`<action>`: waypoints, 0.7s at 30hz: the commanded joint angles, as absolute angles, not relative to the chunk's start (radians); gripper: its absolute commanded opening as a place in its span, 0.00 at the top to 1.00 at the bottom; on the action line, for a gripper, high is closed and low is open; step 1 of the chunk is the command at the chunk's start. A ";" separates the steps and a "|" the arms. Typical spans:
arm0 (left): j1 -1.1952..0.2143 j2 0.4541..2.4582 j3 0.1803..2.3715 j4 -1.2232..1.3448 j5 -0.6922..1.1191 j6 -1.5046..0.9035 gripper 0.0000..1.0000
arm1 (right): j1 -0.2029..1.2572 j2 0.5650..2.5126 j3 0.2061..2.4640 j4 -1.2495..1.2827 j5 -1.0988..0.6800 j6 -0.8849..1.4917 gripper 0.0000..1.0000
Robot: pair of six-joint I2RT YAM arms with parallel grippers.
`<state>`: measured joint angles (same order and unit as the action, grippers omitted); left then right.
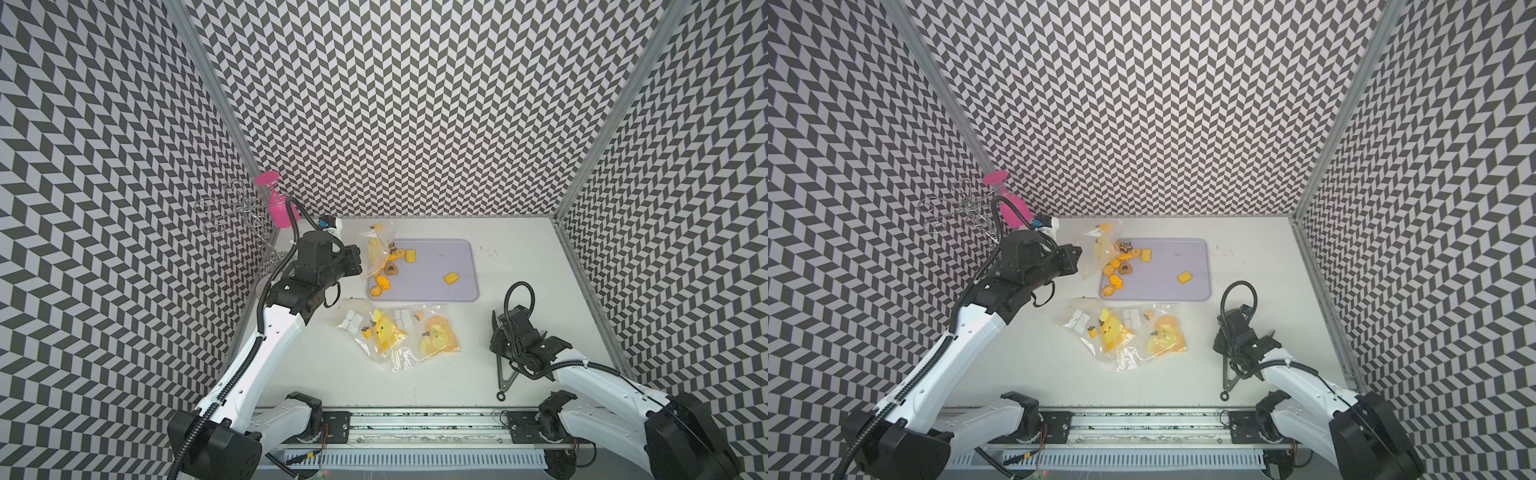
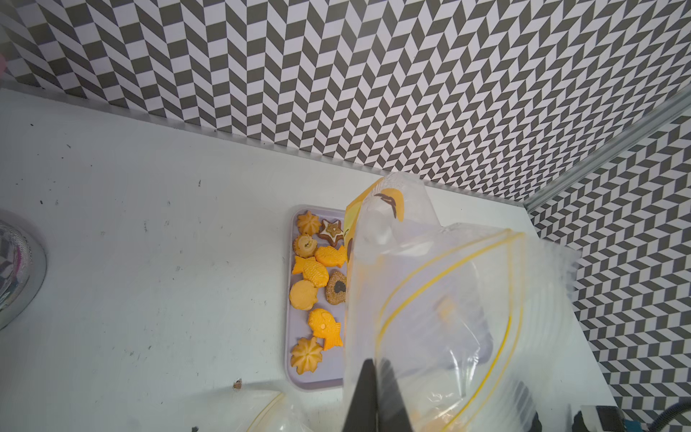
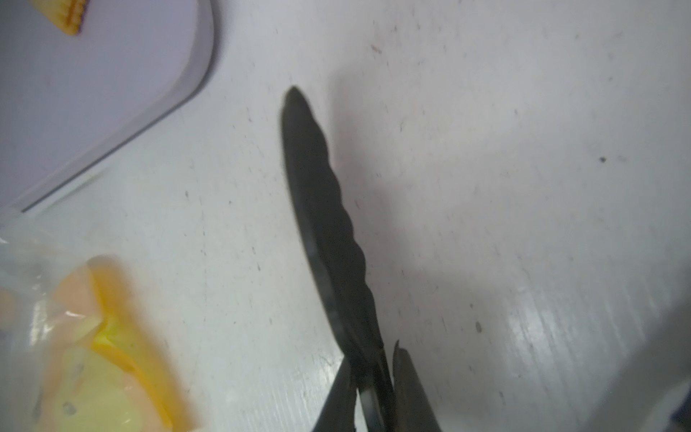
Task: Put the cookies into a resealable bag to prevent moisture
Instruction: Move the clamp to the center of the board.
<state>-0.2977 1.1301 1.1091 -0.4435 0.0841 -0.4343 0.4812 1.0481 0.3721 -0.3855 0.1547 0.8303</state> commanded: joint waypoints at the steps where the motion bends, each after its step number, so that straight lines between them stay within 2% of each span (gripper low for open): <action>1: -0.285 1.128 1.100 -0.442 0.092 -0.417 1.00 | 0.478 1.083 0.402 -0.385 0.259 0.845 0.87; 8: -0.267 1.134 1.103 -0.437 0.117 -0.414 1.00 | 0.387 1.244 0.543 -0.293 0.404 0.680 0.91; 14: -0.258 1.140 1.096 -0.431 0.132 -0.411 1.00 | 0.295 1.538 0.766 -0.257 0.310 0.502 0.92; 17: -0.256 1.139 1.090 -0.428 0.139 -0.404 1.00 | 0.294 1.684 0.890 -0.284 0.347 0.441 0.93; 18: -0.255 1.138 1.087 -0.427 0.140 -0.402 1.00 | 0.292 1.713 0.913 -0.286 0.364 0.432 0.89; 21: -0.256 1.137 1.078 -0.428 0.144 -0.397 1.00 | 0.290 1.738 0.949 -0.303 0.379 0.440 0.67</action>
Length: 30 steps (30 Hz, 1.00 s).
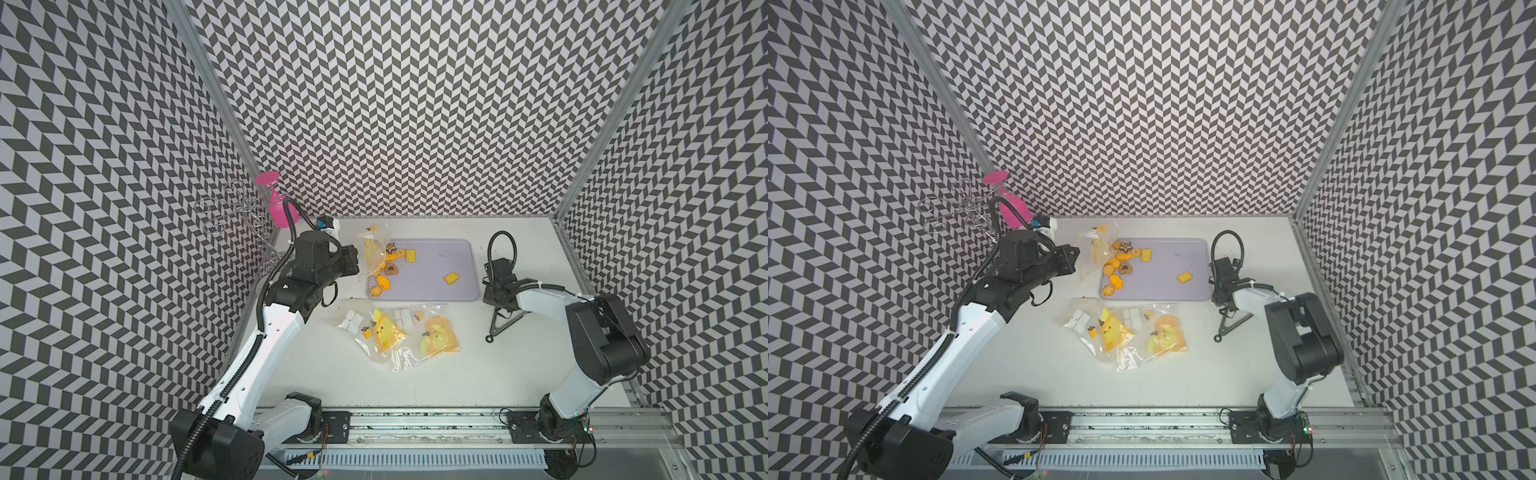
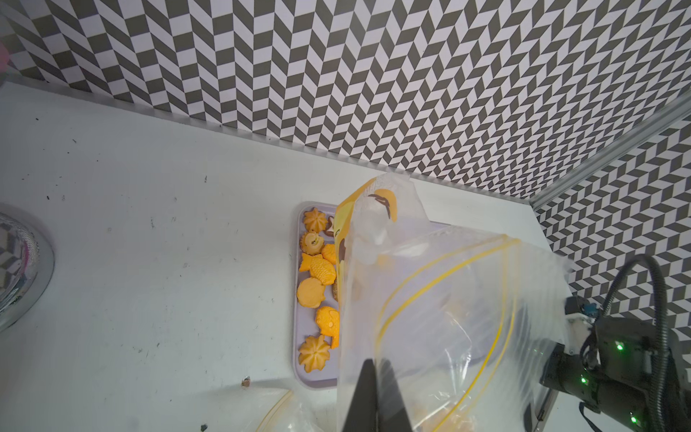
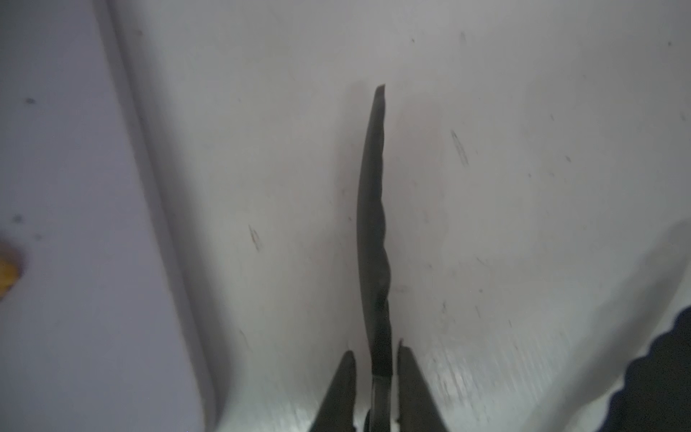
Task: Put the cookies into a resealable bag to prevent moisture
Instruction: Move the clamp to the center of the board, then place the ziploc bag at the center of the board.
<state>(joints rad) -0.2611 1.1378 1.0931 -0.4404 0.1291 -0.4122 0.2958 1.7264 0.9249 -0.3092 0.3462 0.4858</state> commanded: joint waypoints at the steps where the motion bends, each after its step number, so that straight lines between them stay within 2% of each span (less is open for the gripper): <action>1: -0.256 1.135 1.072 -0.425 0.150 -0.397 1.00 | 0.290 1.715 0.939 -0.296 0.367 0.451 0.57; 2: -0.255 1.132 1.066 -0.421 0.153 -0.398 1.00 | 0.291 1.681 0.922 -0.288 0.357 0.466 0.49; 4: -0.255 1.132 1.057 -0.413 0.161 -0.398 1.00 | 0.293 1.611 0.890 -0.285 0.351 0.500 0.41; 9: -0.256 1.135 1.048 -0.397 0.189 -0.397 1.00 | 0.334 1.398 0.783 -0.337 0.414 0.647 0.27; 13: -0.256 1.139 1.046 -0.392 0.205 -0.370 1.00 | 0.420 1.265 0.663 -0.382 0.462 0.832 0.01; 19: -0.254 1.138 1.043 -0.390 0.212 -0.361 1.00 | 0.448 1.228 0.535 -0.288 0.415 0.985 0.01; 26: -0.247 1.129 1.037 -0.387 0.213 -0.359 1.00 | 0.449 1.369 0.587 -0.266 0.408 1.029 0.00; 30: -0.244 1.128 1.033 -0.384 0.217 -0.359 1.00 | 0.449 1.463 0.635 -0.277 0.424 1.023 0.05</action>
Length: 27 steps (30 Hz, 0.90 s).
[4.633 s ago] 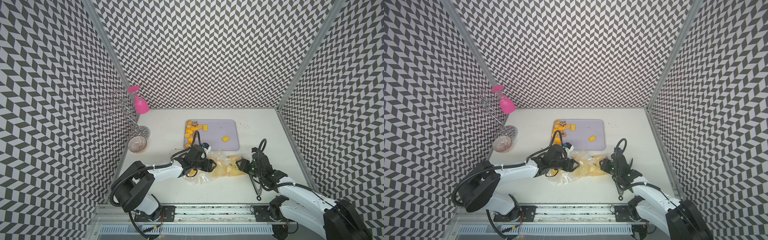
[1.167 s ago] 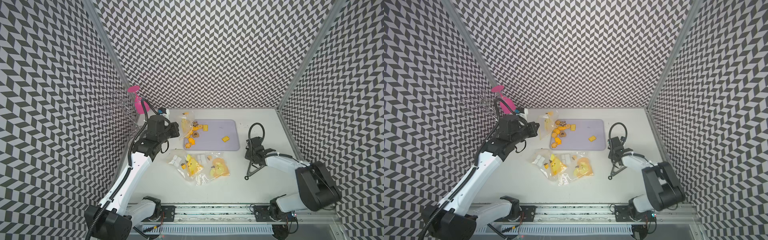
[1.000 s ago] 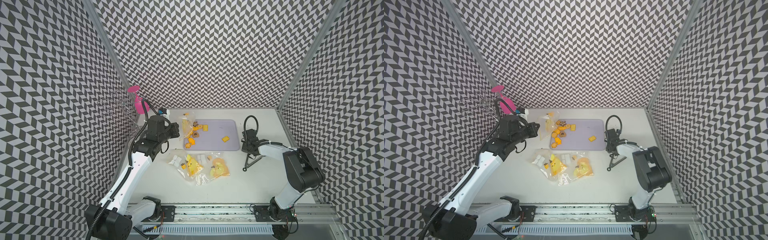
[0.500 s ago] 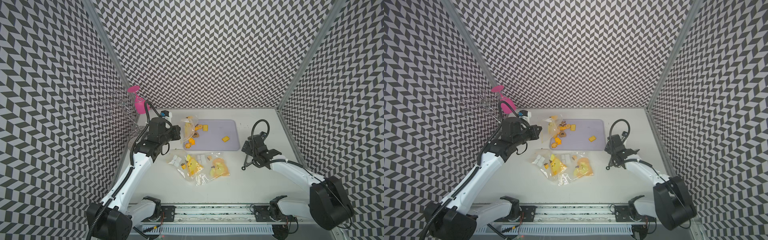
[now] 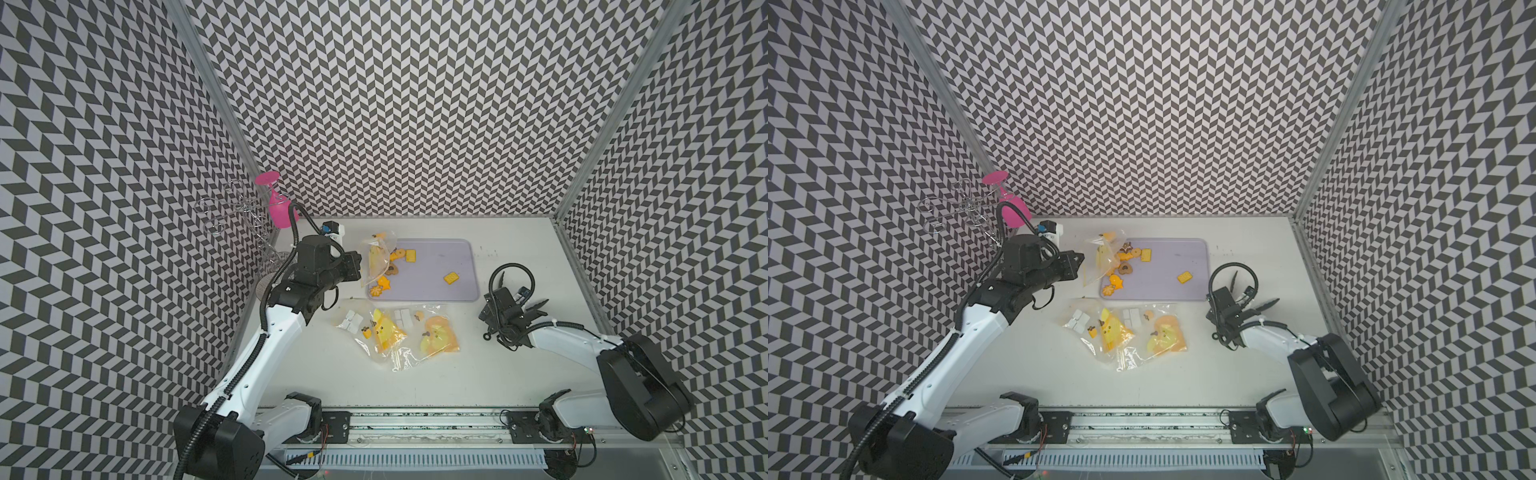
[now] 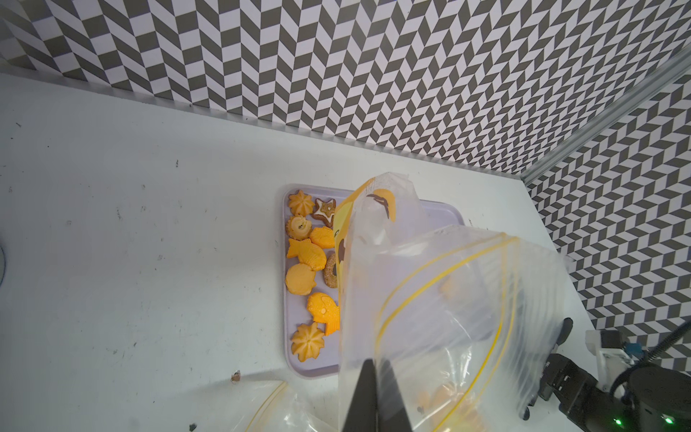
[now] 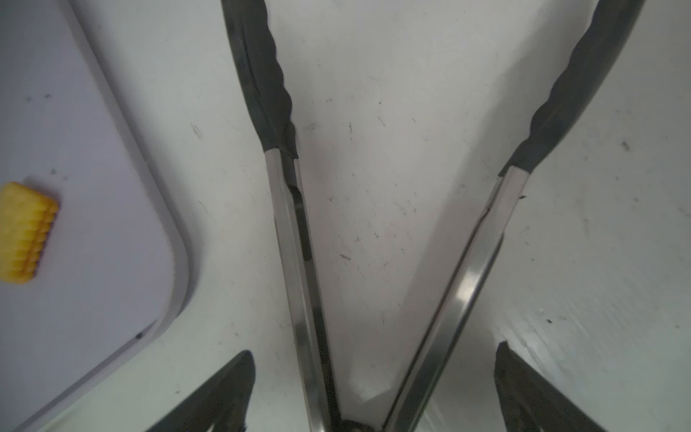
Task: Put the cookies into a resealable bag to prevent moisture
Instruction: Place the ziploc bag at the center of the board, then pick up the clamp from the center of the board.
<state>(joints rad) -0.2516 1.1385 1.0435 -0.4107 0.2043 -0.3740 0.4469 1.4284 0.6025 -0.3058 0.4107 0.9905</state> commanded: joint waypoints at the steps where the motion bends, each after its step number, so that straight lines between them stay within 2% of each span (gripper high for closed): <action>1: -0.244 1.127 1.033 -0.383 0.220 -0.359 1.00 | 0.449 1.481 0.646 -0.283 0.431 1.020 0.08; 6: -0.240 1.128 1.030 -0.382 0.224 -0.359 1.00 | 0.447 1.535 0.673 -0.314 0.477 1.006 0.18; 10: -0.237 1.128 1.028 -0.380 0.227 -0.359 1.00 | 0.444 1.581 0.692 -0.331 0.511 0.989 0.19; 12: -0.236 1.128 1.029 -0.380 0.230 -0.359 1.00 | 0.443 1.603 0.704 -0.337 0.523 0.978 0.24; 19: -0.229 1.129 1.028 -0.379 0.238 -0.359 1.00 | 0.434 1.635 0.739 -0.350 0.532 0.942 0.25; 24: -0.221 1.127 1.028 -0.379 0.238 -0.357 1.00 | 0.430 1.611 0.724 -0.339 0.525 0.931 0.33; 27: -0.217 1.129 1.033 -0.382 0.229 -0.355 1.00 | 0.430 1.546 0.700 -0.333 0.548 0.928 0.35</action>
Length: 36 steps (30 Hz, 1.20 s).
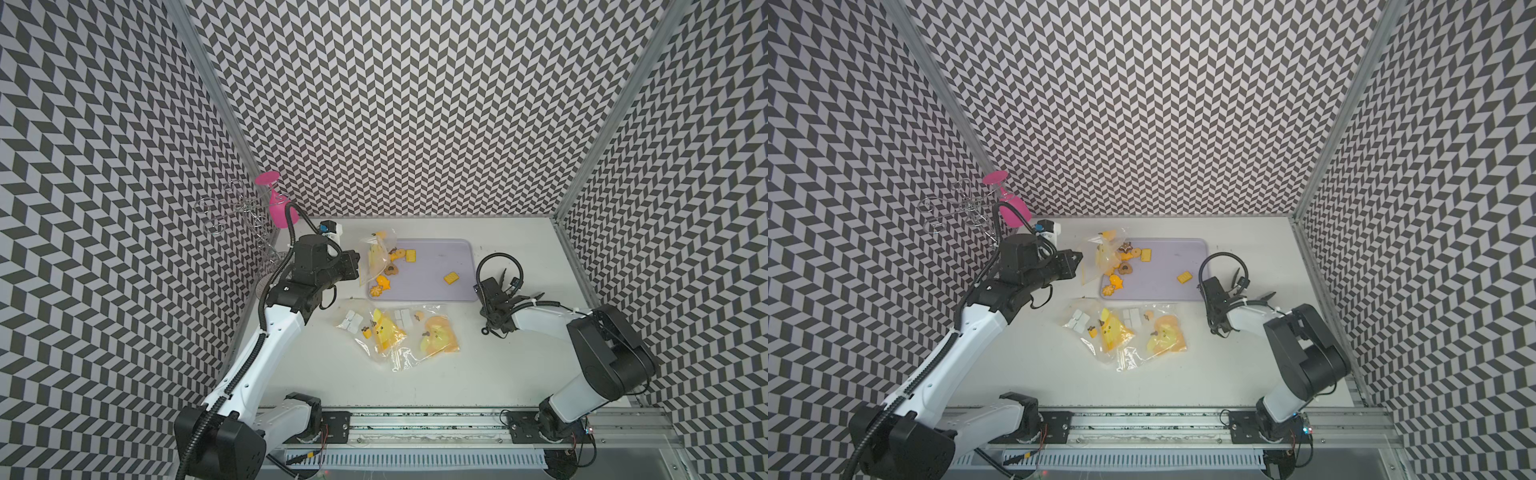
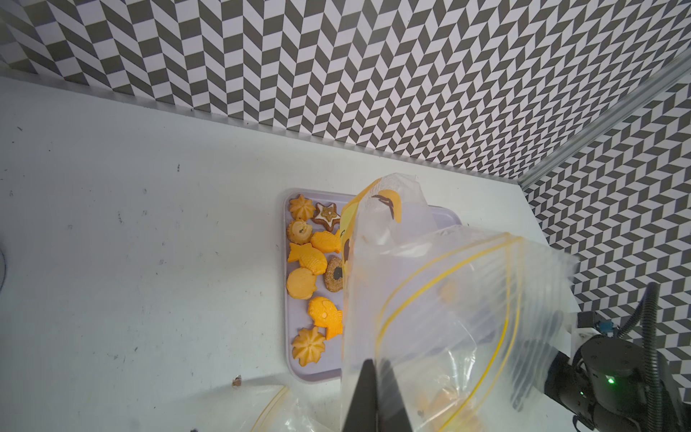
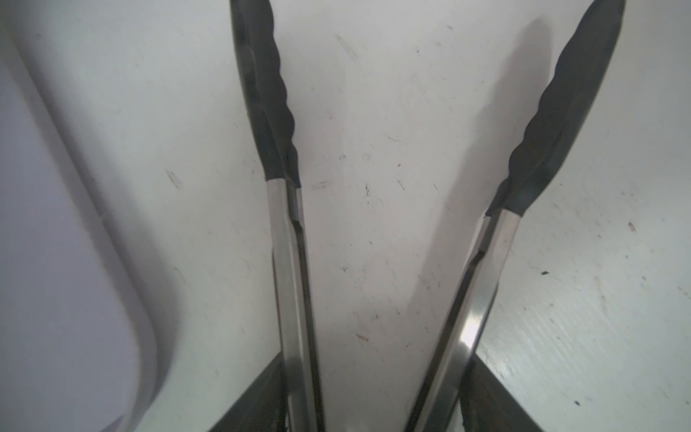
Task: Put the cookies into a resealable bag to prevent moisture
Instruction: Pick up the clamp from the center of the board.
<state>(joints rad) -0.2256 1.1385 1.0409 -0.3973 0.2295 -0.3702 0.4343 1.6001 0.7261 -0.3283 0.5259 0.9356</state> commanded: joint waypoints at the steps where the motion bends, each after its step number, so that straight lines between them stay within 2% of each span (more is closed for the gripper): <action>1: -0.215 1.131 1.037 -0.384 0.225 -0.353 1.00 | 0.430 1.513 0.690 -0.330 0.557 0.923 0.35; 7: -0.203 1.163 1.089 -0.425 0.180 -0.335 1.00 | 0.429 1.335 0.643 -0.307 0.585 0.840 0.36; 16: -0.201 1.301 1.243 -0.561 -0.052 -0.323 1.00 | 0.431 1.162 0.595 -0.250 0.535 0.725 0.40; 24: -0.201 1.600 1.512 -0.750 -0.317 -0.333 1.00 | 0.432 1.050 0.564 -0.125 0.390 0.561 0.44; 29: -0.210 1.829 1.753 -0.912 -0.548 -0.333 1.00 | 0.432 1.017 0.577 -0.107 0.343 0.513 0.44; 32: -0.222 1.951 1.861 -0.979 -0.484 -0.331 1.00 | 0.434 1.020 0.585 -0.085 0.291 0.469 0.45; 36: -0.263 1.989 1.877 -0.959 -0.396 -0.325 1.00 | 0.435 1.045 0.613 -0.086 0.188 0.402 0.47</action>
